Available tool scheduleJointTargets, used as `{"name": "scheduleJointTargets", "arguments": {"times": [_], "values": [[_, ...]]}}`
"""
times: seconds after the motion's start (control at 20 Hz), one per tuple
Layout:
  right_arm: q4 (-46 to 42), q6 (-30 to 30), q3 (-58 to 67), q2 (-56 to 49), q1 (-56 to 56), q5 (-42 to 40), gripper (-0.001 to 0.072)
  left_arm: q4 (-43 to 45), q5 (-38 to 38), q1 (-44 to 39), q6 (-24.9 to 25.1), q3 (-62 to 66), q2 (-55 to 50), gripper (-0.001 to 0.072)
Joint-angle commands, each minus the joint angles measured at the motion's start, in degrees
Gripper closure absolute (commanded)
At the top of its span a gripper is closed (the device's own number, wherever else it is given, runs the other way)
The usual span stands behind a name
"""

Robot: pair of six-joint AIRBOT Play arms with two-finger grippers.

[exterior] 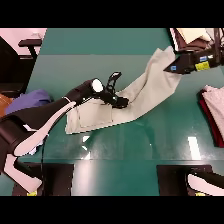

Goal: Fold the shirts.

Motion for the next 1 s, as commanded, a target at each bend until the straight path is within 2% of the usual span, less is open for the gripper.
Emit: {"name": "scheduleJointTargets", "arguments": {"times": [0.0,0.25,0.4,0.6,0.8,0.85,0.95], "values": [[4.74,0.92,1.84,-0.44,5.77,-2.36,0.0695,-1.03,0.39,-0.57,-0.46,1.11,-1.75,0.0681],[8.72,0.74,1.84,-2.93,11.69,-6.75,0.0695,1.66,-0.96,0.17,-0.42,1.44,-1.57,0.0681],[9.16,0.37,1.84,-4.02,15.08,-9.84,0.0695,3.1,-5.55,5.81,-0.46,1.88,2.34,0.0681],[9.18,0.26,1.84,-5.99,22.23,-14.36,0.0695,13.0,-10.93,18.73,-1.36,1.88,16.37,0.0681],[9.2,-2.08,1.84,-11.91,35.89,-28.11,0.0693,22.88,-13.29,31.85,-1.31,1.88,32.35,0.068],[9.2,-3.56,1.86,-14.12,39.36,-31.95,0.067,24.55,-13.27,34.67,-1.31,1.88,35.71,0.068],[9.18,-6.71,1.86,-18.73,45.57,-39.47,0.0288,25.57,-13.42,39.34,-1.33,1.88,40.59,0.068]]}}
